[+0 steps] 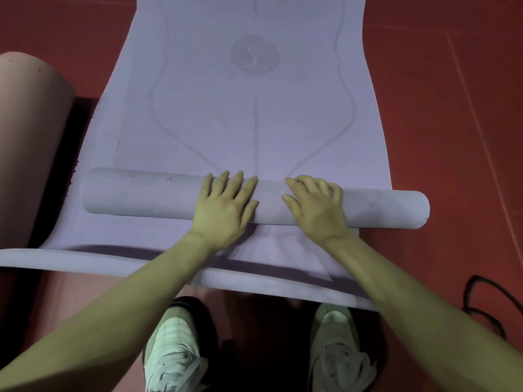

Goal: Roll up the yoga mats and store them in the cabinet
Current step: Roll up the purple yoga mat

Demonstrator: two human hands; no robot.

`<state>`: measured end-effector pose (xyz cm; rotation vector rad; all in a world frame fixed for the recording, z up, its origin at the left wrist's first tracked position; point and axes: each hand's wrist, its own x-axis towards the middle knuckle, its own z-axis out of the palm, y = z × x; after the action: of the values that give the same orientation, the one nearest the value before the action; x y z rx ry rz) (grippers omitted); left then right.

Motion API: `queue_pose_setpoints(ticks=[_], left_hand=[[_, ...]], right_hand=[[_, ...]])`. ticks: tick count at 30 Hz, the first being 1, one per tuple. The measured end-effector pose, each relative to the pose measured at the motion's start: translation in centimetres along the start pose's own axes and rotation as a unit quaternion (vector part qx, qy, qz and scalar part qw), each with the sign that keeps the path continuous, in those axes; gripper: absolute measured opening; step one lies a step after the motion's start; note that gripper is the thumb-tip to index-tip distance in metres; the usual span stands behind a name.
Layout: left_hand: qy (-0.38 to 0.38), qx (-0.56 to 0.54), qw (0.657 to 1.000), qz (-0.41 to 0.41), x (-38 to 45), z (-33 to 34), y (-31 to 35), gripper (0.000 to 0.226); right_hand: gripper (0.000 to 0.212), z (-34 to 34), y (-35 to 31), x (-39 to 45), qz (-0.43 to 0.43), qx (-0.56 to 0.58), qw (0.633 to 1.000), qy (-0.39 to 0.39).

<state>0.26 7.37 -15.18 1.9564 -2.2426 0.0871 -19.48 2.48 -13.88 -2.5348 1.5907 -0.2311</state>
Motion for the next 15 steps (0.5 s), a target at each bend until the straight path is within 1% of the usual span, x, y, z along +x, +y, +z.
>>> queue_pose_setpoints(ticks=[2,4,5,7,10,12,14,15], left_hand=[[-0.043,-0.022,0.999,-0.013,1.0,-0.2,-0.2,0.051],[-0.073,-0.051,0.996,-0.017,1.8,-0.4,-0.7,0.052],[-0.074,-0.061,0.995,-0.018,2.1,-0.5,-0.9,0.053],[-0.05,-0.053,0.997,-0.012,2.1,-0.7,-0.9,0.051],[-0.002,-0.009,1.0,-0.002,0.9,-0.9,0.0,0.047],[-0.009,0.007,1.0,-0.016,0.4,-0.8,0.4,0.049],[-0.029,0.014,0.999,-0.02,0.9,-0.7,0.1,0.051],[-0.045,0.015,0.999,-0.02,1.4,-0.6,-0.1,0.052]], right_hand=[[0.044,0.4,-1.0,-0.6,-0.011,-0.032,0.998,0.045],[0.044,0.7,-1.7,-1.2,-0.012,-0.043,0.998,0.044],[0.045,0.8,-1.6,-1.2,-0.009,-0.043,0.998,0.034],[0.046,0.5,-1.2,-0.4,-0.005,-0.045,0.999,0.003],[0.046,-0.6,-0.7,2.0,0.023,-0.035,0.995,-0.087],[0.047,-0.6,-0.4,3.2,0.033,-0.029,0.992,-0.117],[0.049,-0.5,-0.8,2.9,0.03,-0.021,0.995,-0.09],[0.051,-0.3,-1.1,2.5,0.028,-0.013,0.998,-0.053]])
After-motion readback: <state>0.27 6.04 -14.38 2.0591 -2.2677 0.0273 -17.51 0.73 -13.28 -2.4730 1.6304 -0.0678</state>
